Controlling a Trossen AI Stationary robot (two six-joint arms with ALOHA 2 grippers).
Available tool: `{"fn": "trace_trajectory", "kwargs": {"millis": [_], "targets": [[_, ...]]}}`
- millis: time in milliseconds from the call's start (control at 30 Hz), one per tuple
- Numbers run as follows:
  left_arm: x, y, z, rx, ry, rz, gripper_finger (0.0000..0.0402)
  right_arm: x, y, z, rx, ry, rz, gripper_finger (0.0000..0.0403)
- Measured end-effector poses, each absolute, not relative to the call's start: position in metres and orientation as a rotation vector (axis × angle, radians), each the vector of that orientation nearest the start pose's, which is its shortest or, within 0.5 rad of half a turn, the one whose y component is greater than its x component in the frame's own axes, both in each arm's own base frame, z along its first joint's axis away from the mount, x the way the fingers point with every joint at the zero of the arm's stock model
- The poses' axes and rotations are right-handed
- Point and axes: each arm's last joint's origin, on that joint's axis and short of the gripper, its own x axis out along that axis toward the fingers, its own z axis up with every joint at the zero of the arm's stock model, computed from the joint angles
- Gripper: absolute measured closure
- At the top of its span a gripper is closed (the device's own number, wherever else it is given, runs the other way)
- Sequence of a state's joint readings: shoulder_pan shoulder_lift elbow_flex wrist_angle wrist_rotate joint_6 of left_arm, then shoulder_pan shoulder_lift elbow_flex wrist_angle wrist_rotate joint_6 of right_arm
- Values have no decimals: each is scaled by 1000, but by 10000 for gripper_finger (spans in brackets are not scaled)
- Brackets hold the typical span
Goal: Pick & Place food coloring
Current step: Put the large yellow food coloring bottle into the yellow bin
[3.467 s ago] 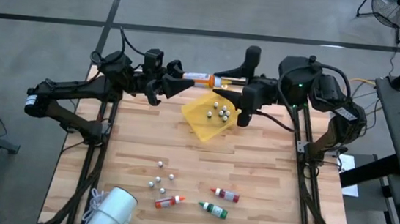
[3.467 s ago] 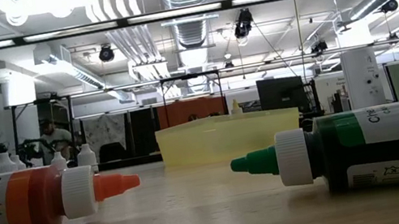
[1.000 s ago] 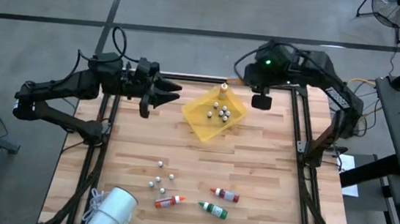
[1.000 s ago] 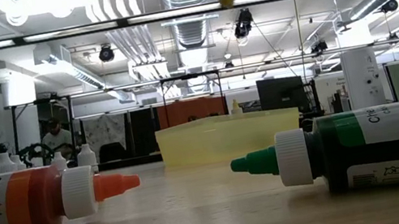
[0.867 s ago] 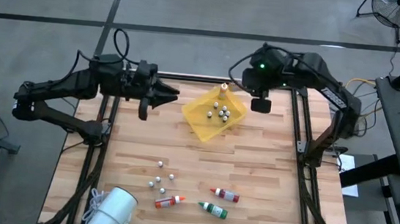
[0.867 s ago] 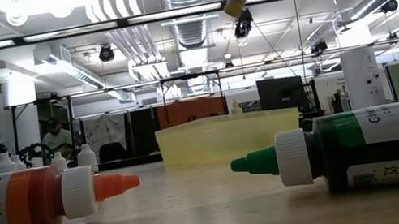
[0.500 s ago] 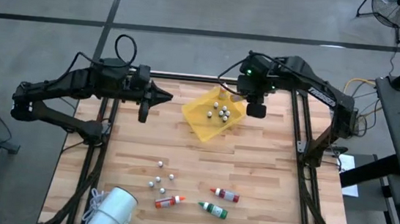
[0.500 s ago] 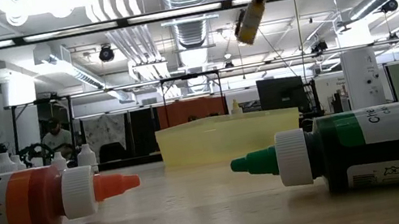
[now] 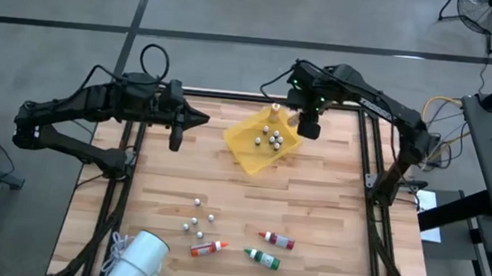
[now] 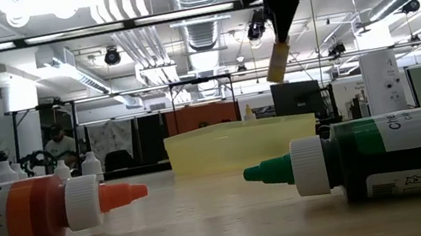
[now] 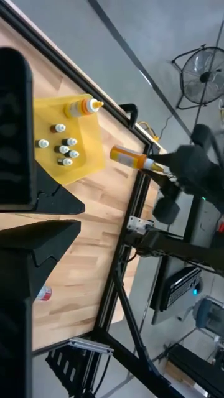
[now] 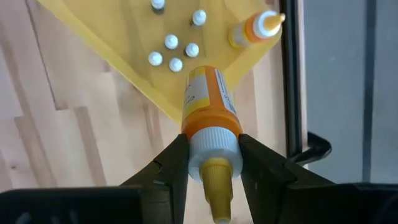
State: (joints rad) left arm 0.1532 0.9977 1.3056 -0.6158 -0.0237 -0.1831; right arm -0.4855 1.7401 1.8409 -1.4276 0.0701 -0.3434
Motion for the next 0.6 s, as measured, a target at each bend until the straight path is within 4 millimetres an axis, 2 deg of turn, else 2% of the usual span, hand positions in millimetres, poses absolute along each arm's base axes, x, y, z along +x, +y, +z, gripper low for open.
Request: {"fn": "trace_trajectory", "kwargs": {"millis": [300,600], "targets": [[181,29,428,-199,287,204,401,305,-183,342,27,1411,-256,296],[181,29,428,-200,287,204,401,325,-205,314,66,1494,-237,296]]}}
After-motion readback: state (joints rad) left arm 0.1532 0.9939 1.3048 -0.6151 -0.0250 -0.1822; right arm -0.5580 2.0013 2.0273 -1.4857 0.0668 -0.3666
